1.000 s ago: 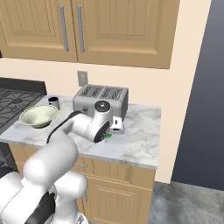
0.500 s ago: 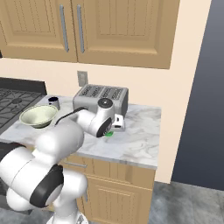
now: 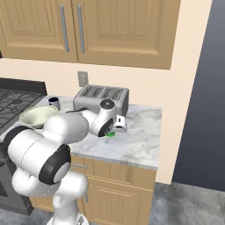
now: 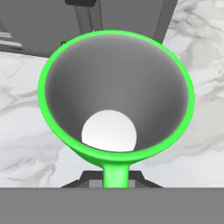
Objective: Clear the mugs and bowl far away from the sink.
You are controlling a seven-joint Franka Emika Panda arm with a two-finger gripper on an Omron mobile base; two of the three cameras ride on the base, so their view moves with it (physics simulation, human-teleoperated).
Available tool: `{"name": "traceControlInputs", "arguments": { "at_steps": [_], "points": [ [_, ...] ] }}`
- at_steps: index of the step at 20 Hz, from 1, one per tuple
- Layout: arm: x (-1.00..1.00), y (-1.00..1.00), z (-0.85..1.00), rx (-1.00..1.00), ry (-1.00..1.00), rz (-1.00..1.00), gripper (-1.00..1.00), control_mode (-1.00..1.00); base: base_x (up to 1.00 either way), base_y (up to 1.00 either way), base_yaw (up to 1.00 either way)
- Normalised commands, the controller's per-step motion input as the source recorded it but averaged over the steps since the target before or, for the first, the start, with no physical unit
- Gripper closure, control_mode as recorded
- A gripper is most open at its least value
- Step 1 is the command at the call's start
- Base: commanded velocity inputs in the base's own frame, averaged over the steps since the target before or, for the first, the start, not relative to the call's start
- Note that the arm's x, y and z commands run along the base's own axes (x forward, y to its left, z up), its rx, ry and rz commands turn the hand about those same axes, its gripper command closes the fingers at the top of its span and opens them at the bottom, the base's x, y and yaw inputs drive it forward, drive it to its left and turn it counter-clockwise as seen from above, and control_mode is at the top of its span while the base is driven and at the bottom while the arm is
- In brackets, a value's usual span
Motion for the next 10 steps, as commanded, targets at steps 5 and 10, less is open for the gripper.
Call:
{"name": "traceControlInputs", "arguments": {
  "at_steps": [5,10],
  "points": [
    [0.23,0.0,-0.2,0.0,0.02,-0.04,1.0,-1.0,0.0,0.0,0.0],
    [0.19,0.0,-0.21,0.0,0.05,-0.04,1.0,-1.0,0.0,0.0,0.0]
  ]
}}
